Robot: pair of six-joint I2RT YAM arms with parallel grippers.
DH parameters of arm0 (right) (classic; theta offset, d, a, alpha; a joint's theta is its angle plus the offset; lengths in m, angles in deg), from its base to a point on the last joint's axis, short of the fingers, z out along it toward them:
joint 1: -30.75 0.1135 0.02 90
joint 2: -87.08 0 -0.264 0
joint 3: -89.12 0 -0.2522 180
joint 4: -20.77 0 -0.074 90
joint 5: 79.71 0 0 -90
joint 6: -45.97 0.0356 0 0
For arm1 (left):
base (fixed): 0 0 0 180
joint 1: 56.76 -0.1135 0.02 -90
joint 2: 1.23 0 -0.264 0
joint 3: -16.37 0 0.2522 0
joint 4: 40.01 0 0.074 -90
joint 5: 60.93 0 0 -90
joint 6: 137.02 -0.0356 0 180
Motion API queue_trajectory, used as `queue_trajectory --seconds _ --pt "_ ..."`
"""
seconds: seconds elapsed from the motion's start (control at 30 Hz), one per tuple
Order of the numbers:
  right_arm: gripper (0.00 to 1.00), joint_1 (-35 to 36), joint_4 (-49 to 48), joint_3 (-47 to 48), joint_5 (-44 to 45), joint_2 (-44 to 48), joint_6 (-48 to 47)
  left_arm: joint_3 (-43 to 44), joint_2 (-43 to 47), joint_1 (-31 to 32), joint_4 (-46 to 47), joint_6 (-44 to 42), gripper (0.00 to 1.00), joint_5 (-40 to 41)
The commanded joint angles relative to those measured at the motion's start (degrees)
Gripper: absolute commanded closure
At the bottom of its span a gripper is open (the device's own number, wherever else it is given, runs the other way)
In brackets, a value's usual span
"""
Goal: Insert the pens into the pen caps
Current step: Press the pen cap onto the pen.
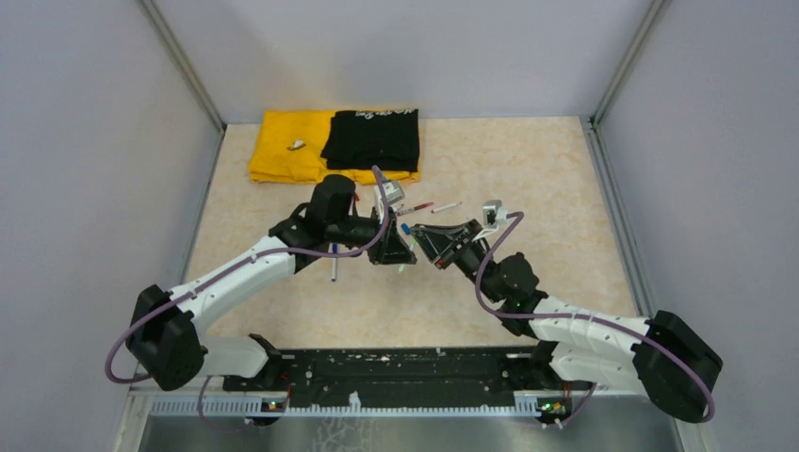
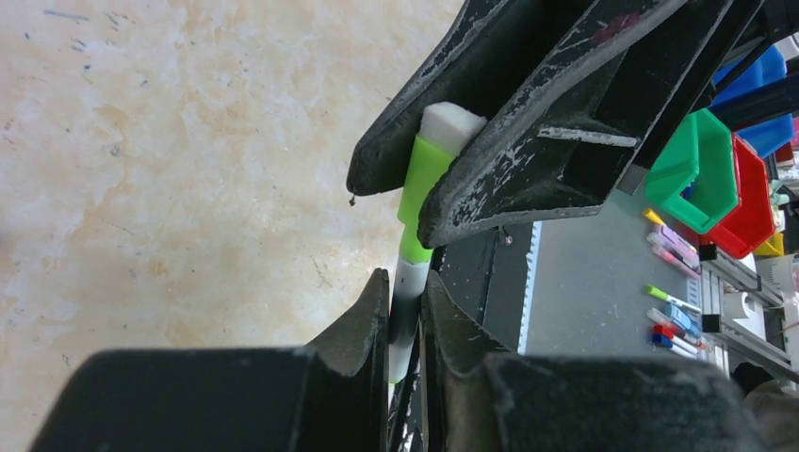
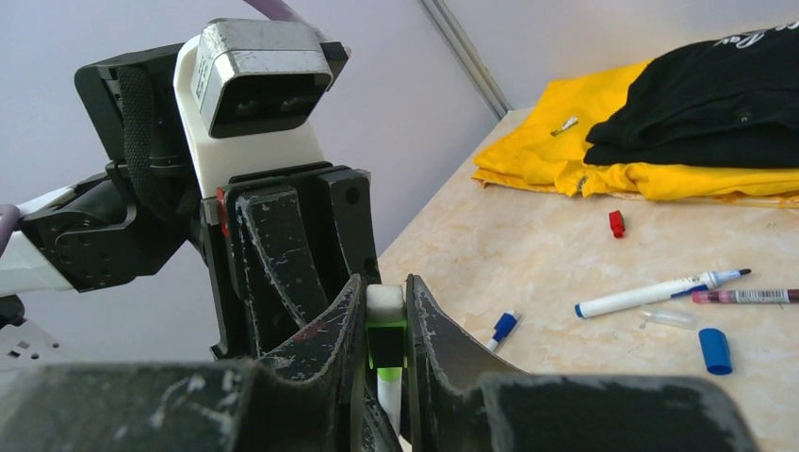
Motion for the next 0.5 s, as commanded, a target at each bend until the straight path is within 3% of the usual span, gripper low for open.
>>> queue_trajectory --seconds 0.0,0.3,0.47 --pt "1.0 8.64 20.52 -6.39 -33.77 -2.88 2.9 12.43 3.2 -3.81 32.61 0.05 1.0 12.38" --pt "1.0 8.64 22.76 -7.43 -35.51 1.23 3.13 13.11 2.86 -3.77 31.25 -0.72 1.0 11.97" --pt "1.0 8.64 28.34 -5.12 -30.6 4.9 2.17 13.12 2.86 -3.78 30.26 -1.13 1.0 11.72"
